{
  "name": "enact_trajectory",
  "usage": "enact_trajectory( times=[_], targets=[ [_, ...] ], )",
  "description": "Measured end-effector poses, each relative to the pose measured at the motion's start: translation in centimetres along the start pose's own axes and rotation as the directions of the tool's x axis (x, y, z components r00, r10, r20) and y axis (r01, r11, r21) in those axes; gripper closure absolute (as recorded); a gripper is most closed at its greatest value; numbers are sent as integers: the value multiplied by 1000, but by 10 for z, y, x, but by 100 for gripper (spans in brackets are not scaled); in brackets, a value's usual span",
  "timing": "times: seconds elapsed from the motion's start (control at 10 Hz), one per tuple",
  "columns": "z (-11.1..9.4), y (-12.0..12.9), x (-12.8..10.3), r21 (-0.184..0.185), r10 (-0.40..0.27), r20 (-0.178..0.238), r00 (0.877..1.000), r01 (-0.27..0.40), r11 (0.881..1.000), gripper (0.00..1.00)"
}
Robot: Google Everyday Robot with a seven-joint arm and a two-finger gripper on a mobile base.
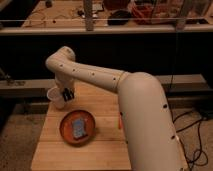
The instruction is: Place the eraser in the ceramic cup
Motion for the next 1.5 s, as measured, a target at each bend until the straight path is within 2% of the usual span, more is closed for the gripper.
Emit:
enact_trajectory(
  times=[1.5],
  targets=[
    [4,-1,2,19,-13,2,1000,13,1000,93]
  ],
)
